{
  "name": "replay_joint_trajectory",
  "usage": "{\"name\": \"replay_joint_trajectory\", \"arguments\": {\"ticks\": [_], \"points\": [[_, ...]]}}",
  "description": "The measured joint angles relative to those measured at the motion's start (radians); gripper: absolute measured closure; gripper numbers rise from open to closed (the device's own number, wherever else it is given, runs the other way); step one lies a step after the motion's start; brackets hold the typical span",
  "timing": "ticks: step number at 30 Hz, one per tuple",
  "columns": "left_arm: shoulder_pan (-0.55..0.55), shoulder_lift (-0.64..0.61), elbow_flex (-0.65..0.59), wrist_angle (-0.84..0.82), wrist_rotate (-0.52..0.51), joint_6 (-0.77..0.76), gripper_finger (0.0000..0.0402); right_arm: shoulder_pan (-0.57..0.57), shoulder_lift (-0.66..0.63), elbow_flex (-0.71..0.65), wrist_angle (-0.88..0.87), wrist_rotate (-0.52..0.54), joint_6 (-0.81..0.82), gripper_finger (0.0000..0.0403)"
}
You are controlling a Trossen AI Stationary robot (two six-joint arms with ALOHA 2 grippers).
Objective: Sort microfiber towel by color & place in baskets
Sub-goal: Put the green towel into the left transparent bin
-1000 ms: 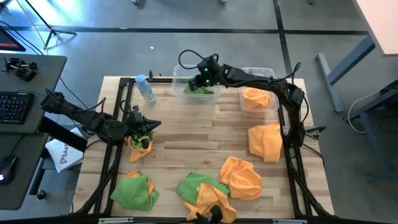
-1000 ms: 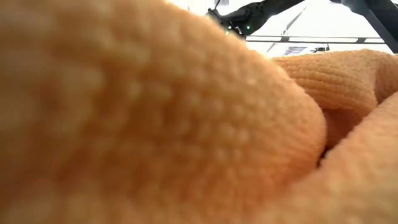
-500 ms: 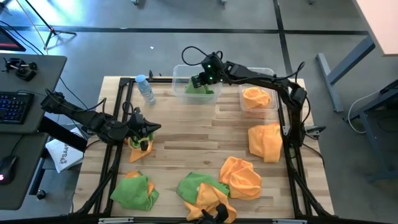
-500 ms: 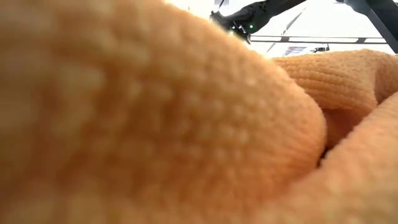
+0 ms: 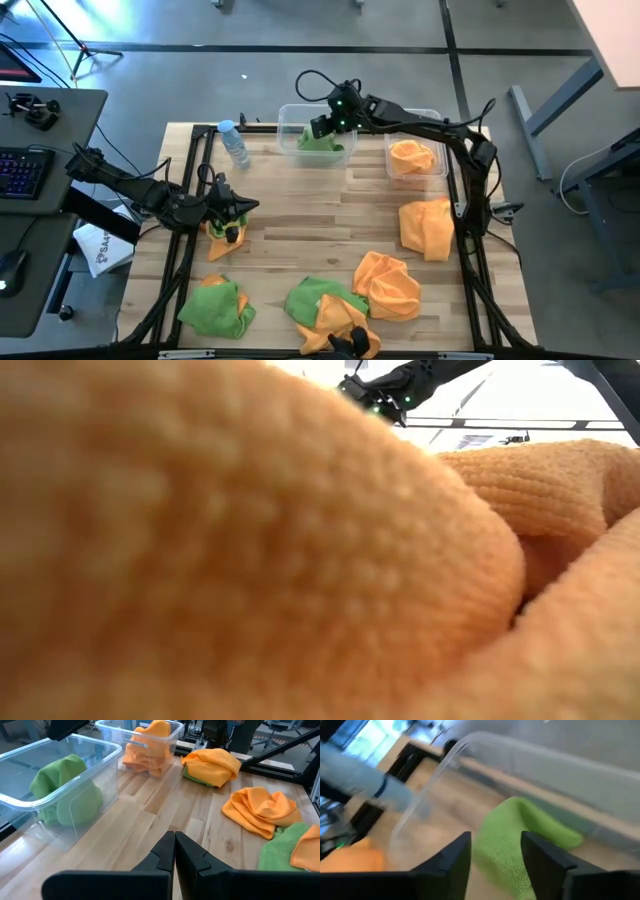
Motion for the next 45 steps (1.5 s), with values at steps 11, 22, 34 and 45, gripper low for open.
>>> {"name": "replay_joint_trajectory", "arguments": {"ticks": [11,22,34,45], "points": [[0.0,0.0,0.0,0.0,0.0,0.0,0.0401,-0.001,-0.17,0.0,-0.173,0.071,-0.158,0.0339],[-0.001,0.0,0.0,0.043,0.111,0.13,0.0401,0.215,-0.325,-0.156,-0.257,0.087,-0.305,0.037],[-0.001,0.002,0.0,0.061,0.209,0.046,0.0402,0.582,-0.724,-0.834,0.323,0.185,0.017,0.0402],[-0.003,0.077,0.0,0.114,0.291,0.042,0.0401,0.852,-0.833,-0.889,0.233,0.329,-0.073,0.0402]]}}
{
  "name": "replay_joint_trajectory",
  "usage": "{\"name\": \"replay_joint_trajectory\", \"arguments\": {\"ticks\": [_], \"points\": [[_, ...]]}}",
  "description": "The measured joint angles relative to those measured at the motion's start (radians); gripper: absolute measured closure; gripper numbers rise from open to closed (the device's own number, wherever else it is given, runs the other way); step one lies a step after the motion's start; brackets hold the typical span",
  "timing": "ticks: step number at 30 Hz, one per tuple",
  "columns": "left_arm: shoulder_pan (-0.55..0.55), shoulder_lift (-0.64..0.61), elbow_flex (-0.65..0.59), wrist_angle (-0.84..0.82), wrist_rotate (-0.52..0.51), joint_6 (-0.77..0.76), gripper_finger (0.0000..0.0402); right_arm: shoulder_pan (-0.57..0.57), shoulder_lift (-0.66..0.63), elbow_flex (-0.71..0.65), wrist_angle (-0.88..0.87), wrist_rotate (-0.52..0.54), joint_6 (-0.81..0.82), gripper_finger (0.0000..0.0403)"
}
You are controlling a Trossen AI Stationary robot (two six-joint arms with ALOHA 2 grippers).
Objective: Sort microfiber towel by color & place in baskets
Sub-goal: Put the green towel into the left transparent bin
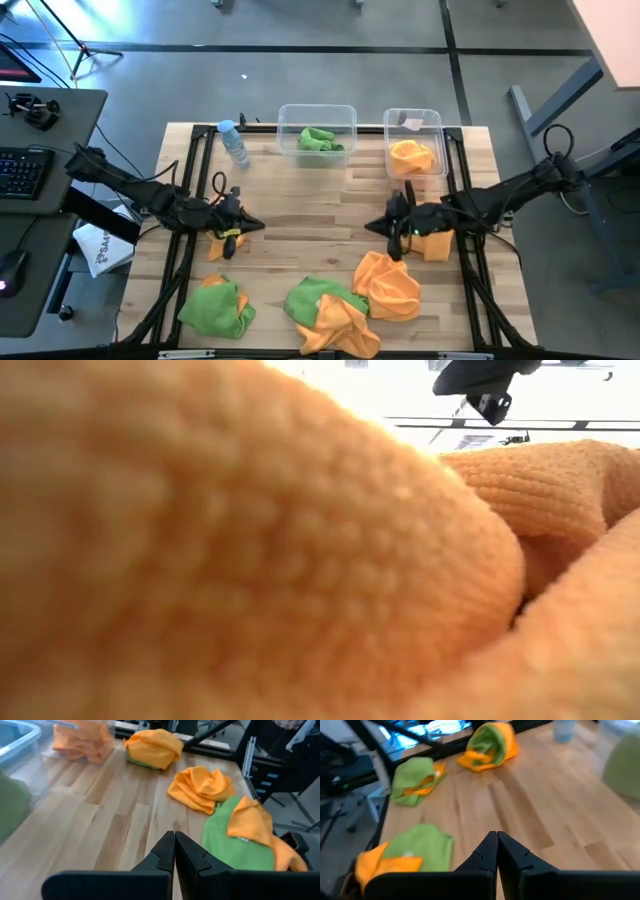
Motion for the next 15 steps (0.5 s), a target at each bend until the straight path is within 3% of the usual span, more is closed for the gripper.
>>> {"name": "replay_joint_trajectory", "arguments": {"ticks": [6,15], "points": [[-0.005,0.076,0.003,0.15,0.057,-0.002,0.0402,0.089,0.0,0.0,-0.073,-0.006,0.104,0.0402],[-0.015,0.283,0.2,-0.001,0.037,-0.054,0.0402,0.13,-0.039,0.0,-0.255,0.005,0.106,0.0403]]}}
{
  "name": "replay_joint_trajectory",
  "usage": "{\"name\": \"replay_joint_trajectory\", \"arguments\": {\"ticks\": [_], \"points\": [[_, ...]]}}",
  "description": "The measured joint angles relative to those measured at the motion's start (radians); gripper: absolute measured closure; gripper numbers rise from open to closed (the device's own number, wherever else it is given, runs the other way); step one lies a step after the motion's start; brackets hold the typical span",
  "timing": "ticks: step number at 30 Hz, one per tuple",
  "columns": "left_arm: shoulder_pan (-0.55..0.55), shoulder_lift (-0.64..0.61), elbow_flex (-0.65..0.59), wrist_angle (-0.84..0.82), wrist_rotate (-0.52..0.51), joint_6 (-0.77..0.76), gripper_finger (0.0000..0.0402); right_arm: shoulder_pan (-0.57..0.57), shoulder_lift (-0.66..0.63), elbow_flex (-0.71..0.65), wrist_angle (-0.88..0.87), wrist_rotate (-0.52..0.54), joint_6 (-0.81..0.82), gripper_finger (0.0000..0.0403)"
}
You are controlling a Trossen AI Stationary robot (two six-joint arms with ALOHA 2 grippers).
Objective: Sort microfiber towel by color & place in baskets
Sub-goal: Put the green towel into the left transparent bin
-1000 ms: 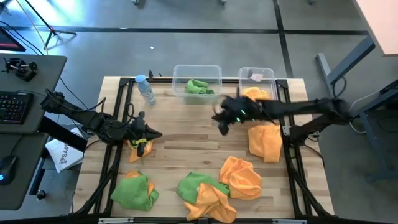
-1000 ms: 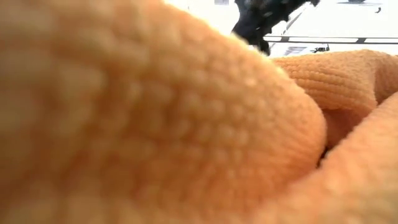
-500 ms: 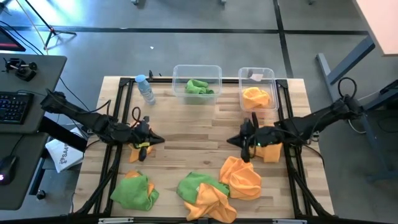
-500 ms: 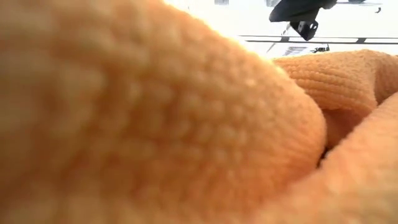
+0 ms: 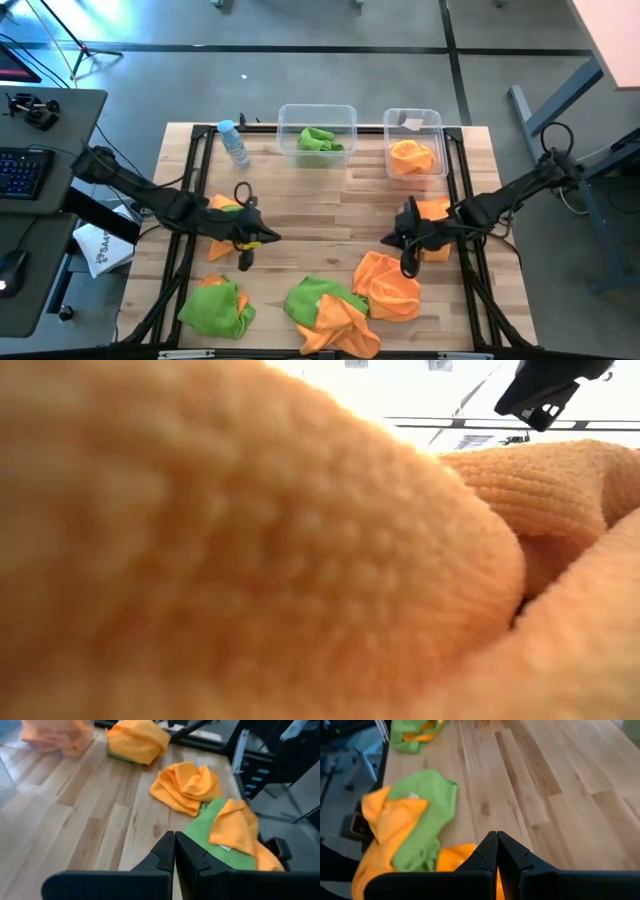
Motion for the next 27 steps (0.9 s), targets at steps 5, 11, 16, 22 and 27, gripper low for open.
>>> {"name": "replay_joint_trajectory", "arguments": {"ticks": [5,11,16,22,27], "points": [[0.014,0.131,0.132,-0.061,-0.03,-0.032,0.0402,0.0,-0.087,0.0,-0.083,0.003,-0.081,0.0403],[0.045,0.254,0.269,-0.172,-0.033,-0.084,0.0401,0.011,-0.214,0.0,-0.208,0.003,-0.123,0.0403],[0.064,0.316,0.331,-0.201,-0.036,-0.111,0.0402,0.023,-0.269,0.0,-0.223,0.055,-0.179,0.0403],[0.069,0.341,0.366,-0.3,-0.007,-0.261,0.0402,0.023,-0.259,0.0,-0.223,0.059,-0.243,0.0403],[0.066,0.344,0.38,-0.464,0.02,-0.571,0.0402,0.023,-0.252,0.0,-0.223,0.065,-0.272,0.0403]]}}
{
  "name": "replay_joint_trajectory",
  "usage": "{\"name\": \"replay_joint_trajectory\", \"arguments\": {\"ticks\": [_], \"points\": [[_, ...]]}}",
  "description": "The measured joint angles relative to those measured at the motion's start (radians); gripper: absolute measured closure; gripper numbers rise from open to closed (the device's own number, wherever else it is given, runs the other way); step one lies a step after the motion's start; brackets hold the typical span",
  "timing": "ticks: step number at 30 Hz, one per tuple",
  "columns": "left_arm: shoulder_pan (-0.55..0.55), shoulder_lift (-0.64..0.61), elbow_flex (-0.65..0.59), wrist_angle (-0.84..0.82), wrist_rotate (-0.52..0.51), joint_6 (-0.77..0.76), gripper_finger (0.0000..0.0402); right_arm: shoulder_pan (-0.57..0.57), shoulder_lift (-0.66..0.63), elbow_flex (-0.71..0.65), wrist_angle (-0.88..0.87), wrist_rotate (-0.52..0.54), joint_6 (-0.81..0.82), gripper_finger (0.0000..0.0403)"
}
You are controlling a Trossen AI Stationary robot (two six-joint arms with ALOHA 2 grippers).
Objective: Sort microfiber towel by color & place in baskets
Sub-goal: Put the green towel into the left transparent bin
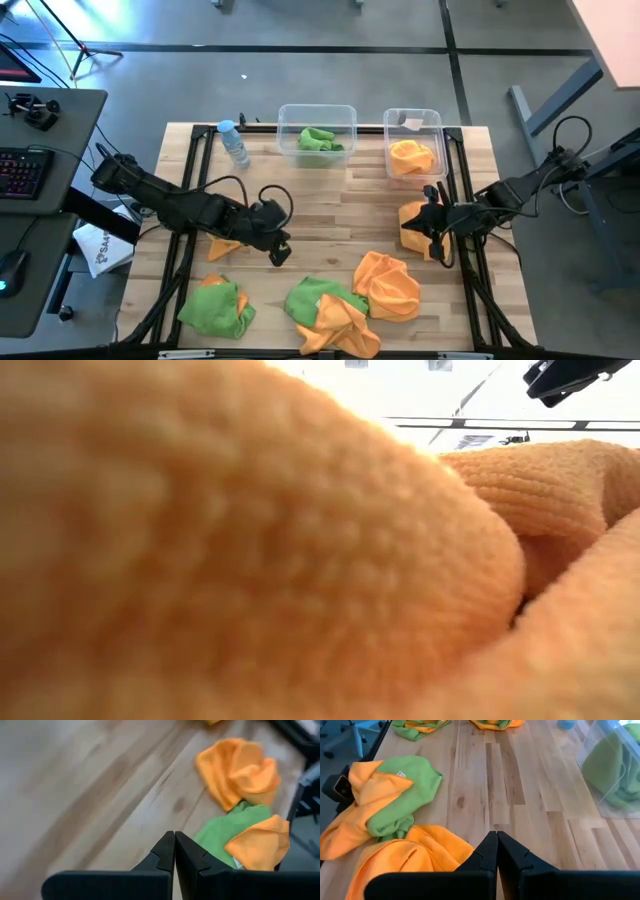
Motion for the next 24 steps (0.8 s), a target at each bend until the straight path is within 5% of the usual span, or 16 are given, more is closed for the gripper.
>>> {"name": "replay_joint_trajectory", "arguments": {"ticks": [8,20,24], "points": [[-0.067,0.004,0.0,-0.236,0.09,-0.404,0.0402,0.0,0.0,0.0,0.0,0.021,-0.026,0.0403],[-0.16,0.003,0.0,-0.236,0.153,-0.868,0.0401,0.0,0.0,0.0,0.0,0.021,-0.051,0.0403],[-0.184,0.006,0.0,-0.237,0.245,-0.956,0.0402,0.0,0.0,0.0,0.0,0.021,-0.05,0.0403]]}}
